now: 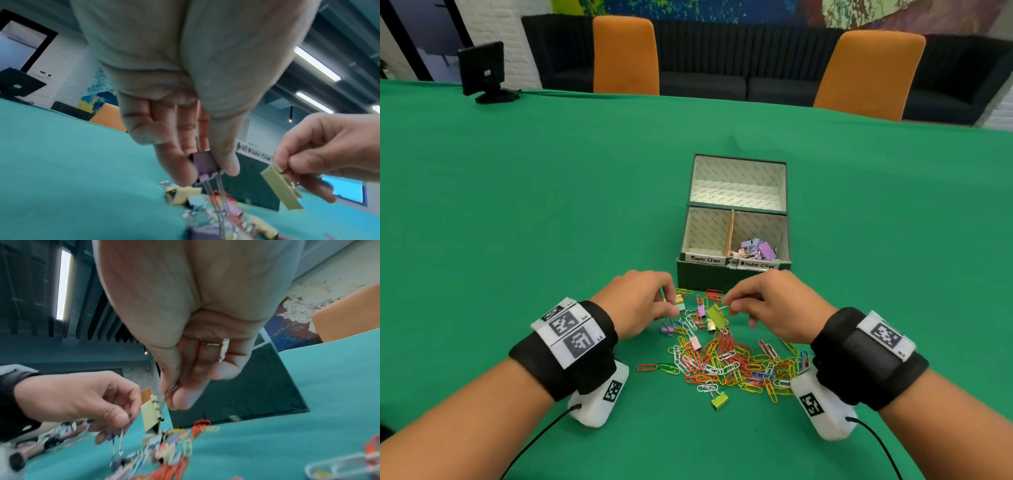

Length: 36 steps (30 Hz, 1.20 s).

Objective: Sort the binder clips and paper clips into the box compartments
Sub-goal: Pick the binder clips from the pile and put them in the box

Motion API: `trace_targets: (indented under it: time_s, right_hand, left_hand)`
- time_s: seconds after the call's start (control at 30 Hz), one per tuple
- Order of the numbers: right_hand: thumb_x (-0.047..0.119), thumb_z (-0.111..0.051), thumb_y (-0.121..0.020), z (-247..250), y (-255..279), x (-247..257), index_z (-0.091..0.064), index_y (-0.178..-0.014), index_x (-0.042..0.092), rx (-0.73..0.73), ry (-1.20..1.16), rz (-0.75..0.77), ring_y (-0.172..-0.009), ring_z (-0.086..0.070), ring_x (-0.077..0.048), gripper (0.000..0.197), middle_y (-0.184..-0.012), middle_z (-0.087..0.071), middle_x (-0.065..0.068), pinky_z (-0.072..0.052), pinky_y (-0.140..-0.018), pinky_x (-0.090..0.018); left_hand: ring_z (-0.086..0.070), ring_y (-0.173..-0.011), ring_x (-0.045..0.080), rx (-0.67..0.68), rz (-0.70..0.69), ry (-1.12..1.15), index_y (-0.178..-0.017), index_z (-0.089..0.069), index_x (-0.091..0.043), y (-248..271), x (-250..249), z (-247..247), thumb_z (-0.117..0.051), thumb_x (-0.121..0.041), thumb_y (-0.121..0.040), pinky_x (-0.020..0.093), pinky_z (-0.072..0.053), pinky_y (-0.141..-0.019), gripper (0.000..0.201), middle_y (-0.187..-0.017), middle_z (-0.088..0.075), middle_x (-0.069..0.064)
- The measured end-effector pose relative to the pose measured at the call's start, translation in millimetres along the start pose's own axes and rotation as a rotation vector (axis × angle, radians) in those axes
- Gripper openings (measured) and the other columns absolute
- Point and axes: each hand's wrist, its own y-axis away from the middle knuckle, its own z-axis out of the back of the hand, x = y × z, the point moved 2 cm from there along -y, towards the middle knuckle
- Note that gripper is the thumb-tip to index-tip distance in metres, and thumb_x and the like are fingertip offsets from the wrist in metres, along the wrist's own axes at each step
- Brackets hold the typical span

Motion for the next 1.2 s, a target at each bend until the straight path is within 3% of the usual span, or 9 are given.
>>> trace_targets:
  time_s: [0.13,0.3,0.47,0.7,0.8,0.9,0.97,1.07,1.2]
  right_hand:
    - [0.022,-0.075,-0.082,37,2,0,-0.074,-0.084,0.024,-0.347,-0.224,-0.009,-0.055,-0.067,-0.014,0.003,-0.072,-0.073,0.005,-0.057,-0.061,-0.025]
    - [0.024,-0.078,-0.079,74,-14,-12,-0.07,-0.077,0.025,-0.739,-0.15,-0.025,-0.066,-0.065,-0.007,0.008,-0.072,-0.069,0.012,-0.054,-0.067,-0.019]
    - [0.039,-0.072,-0.082,66,-25,-27,-0.074,-0.086,0.032,-0.475,0.186,-0.214,-0.085,-0.064,-0.013,0.009,-0.086,-0.065,0.012,-0.053,-0.078,-0.03]
    - [0.029,-0.067,-0.085,52,8,-40,-0.073,-0.084,0.026,-0.631,0.02,-0.158,-0.071,-0.062,-0.003,0.006,-0.077,-0.069,0.016,-0.048,-0.07,-0.022]
    - [0.026,-0.069,-0.084,46,18,-43,-0.074,-0.082,0.025,-0.613,-0.022,-0.164,-0.069,-0.062,-0.002,0.005,-0.071,-0.068,0.014,-0.048,-0.068,-0.021]
    - [0.028,-0.069,-0.084,42,23,-42,-0.073,-0.082,0.026,-0.549,-0.025,-0.164,-0.068,-0.062,-0.004,0.005,-0.068,-0.067,0.013,-0.049,-0.068,-0.022]
    - [0.028,-0.069,-0.083,37,24,-38,-0.073,-0.081,0.026,-0.479,-0.033,-0.146,-0.068,-0.063,-0.004,0.004,-0.069,-0.068,0.011,-0.05,-0.068,-0.022]
    - [0.028,-0.068,-0.084,23,23,-27,-0.072,-0.084,0.029,-0.256,-0.028,-0.095,-0.069,-0.062,0.0,0.004,-0.072,-0.069,0.013,-0.047,-0.068,-0.017]
    - [0.033,-0.069,-0.085,-1,19,-15,-0.073,-0.093,0.029,0.043,0.063,-0.043,-0.075,-0.064,-0.002,0.009,-0.081,-0.07,0.014,-0.048,-0.07,-0.018]
  left_hand:
    - [-0.057,-0.045,0.007,-0.082,-0.102,0.217,-0.081,-0.062,-0.021,-2,-24,17,-0.078,-0.027,-0.077,0.017,-0.044,-0.047,0.017,-0.075,-0.069,-0.002]
    - [-0.066,-0.058,0.014,-0.22,-0.182,0.283,-0.086,-0.063,-0.027,-16,-56,37,-0.074,-0.011,-0.08,0.028,-0.056,-0.058,0.02,-0.085,-0.068,-0.007]
    - [-0.058,-0.061,-0.001,-0.317,-0.243,0.239,-0.09,-0.065,-0.03,-32,-86,46,-0.077,-0.017,-0.077,0.022,-0.049,-0.06,0.023,-0.084,-0.067,-0.012]
    - [-0.062,-0.076,0.006,-0.441,-0.236,0.148,-0.097,-0.062,-0.034,-57,-109,34,-0.076,-0.029,-0.078,0.027,-0.053,-0.07,0.024,-0.089,-0.068,-0.015]
    - [-0.061,-0.081,0.006,-0.398,-0.228,0.07,-0.107,-0.06,-0.034,-70,-111,27,-0.073,-0.035,-0.08,0.025,-0.051,-0.071,0.03,-0.101,-0.068,-0.015]
    - [-0.061,-0.098,0.01,-0.312,-0.203,0.016,-0.117,-0.057,-0.038,-73,-106,22,-0.073,-0.037,-0.08,0.032,-0.051,-0.085,0.041,-0.115,-0.064,-0.015]
    - [-0.06,-0.098,0.01,-0.319,-0.213,0.032,-0.115,-0.058,-0.038,-67,-101,21,-0.071,-0.034,-0.081,0.035,-0.05,-0.088,0.036,-0.113,-0.064,-0.015]
    - [-0.059,-0.085,0.008,-0.321,-0.243,0.051,-0.103,-0.061,-0.036,-53,-92,21,-0.068,-0.031,-0.082,0.031,-0.05,-0.08,0.023,-0.098,-0.065,-0.016]
    - [-0.061,-0.081,0.009,-0.168,-0.192,-0.026,-0.092,-0.064,-0.034,-34,-72,18,-0.066,-0.027,-0.081,0.027,-0.048,-0.074,0.014,-0.084,-0.066,-0.015]
